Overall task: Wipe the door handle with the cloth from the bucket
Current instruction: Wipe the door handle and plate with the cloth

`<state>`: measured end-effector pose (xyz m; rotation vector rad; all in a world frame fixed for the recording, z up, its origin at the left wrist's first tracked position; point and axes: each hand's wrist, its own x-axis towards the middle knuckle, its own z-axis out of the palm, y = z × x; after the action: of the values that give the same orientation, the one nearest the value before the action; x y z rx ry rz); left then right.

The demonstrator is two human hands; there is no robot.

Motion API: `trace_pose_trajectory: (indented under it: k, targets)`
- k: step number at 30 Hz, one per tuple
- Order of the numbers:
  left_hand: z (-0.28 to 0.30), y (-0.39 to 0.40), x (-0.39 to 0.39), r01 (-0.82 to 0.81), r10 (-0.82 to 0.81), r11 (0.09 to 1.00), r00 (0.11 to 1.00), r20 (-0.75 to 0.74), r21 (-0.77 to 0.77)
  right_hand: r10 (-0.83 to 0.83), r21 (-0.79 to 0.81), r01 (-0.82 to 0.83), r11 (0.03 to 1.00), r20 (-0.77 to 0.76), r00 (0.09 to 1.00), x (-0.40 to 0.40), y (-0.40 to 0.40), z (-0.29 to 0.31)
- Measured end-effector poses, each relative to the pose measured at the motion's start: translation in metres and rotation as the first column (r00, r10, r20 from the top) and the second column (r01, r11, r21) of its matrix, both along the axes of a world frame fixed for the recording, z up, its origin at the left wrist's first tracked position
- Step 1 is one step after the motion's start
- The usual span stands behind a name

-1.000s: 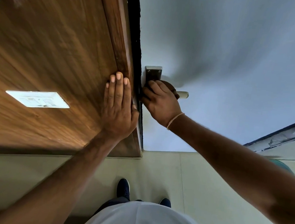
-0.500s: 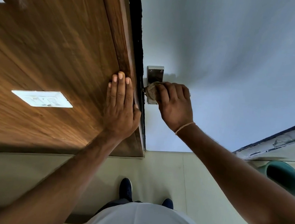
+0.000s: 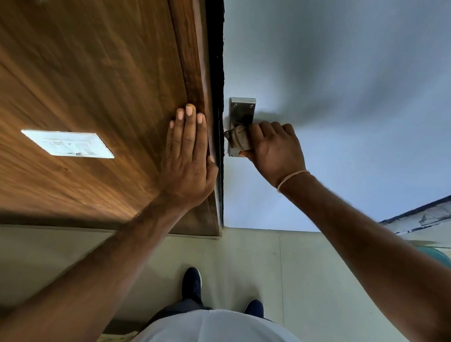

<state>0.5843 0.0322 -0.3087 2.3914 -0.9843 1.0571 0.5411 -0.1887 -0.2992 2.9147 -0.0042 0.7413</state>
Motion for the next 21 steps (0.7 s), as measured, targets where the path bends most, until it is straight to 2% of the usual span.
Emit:
trace_pose_trajectory:
  k: [4, 10, 14, 16, 18, 19, 20, 21]
  targets:
    - [-0.003, -0.006, -0.001, -0.021, 0.021, 1.000, 1.000, -0.010, -0.018, -0.029, -0.004, 0.029, 1.000, -0.022, 0.999, 0.000, 0.007, -0.001]
    - [-0.003, -0.005, 0.001, -0.017, 0.017, 1.000, 1.000, 0.005, -0.013, 0.049, -0.015, -0.050, 0.999, -0.091, 0.995, -0.010, -0.026, 0.007]
    - [-0.002, -0.005, 0.000, -0.015, 0.015, 1.000, 1.000, -0.022, 0.001, 0.043, 0.117, -0.032, 0.993, -0.094, 0.995, -0.028, -0.053, 0.008]
    - [-0.002, -0.005, -0.001, -0.021, 0.021, 1.000, 0.999, -0.041, 0.007, 0.011, 0.272, 0.027, 0.962, -0.138, 0.990, -0.036, -0.060, 0.008]
    - [-0.002, -0.005, -0.001, -0.024, 0.025, 1.000, 0.998, -0.055, 0.014, -0.001, 0.488, 0.097, 0.867, -0.192, 0.981, -0.042, -0.065, 0.005]
    - [-0.003, -0.004, -0.001, -0.024, 0.025, 1.000, 0.998, -0.058, 0.019, 0.015, 0.627, 0.127, 0.769, -0.215, 0.976, -0.044, -0.063, 0.005]
    - [-0.002, -0.004, -0.001, -0.022, 0.023, 1.000, 0.998, -0.059, 0.023, 0.030, 0.765, 0.153, 0.625, -0.219, 0.975, -0.046, -0.060, 0.004]
    - [-0.002, -0.003, -0.001, -0.019, 0.020, 0.999, 0.998, -0.058, 0.026, 0.043, 0.897, 0.156, 0.415, -0.190, 0.981, -0.048, -0.057, 0.001]
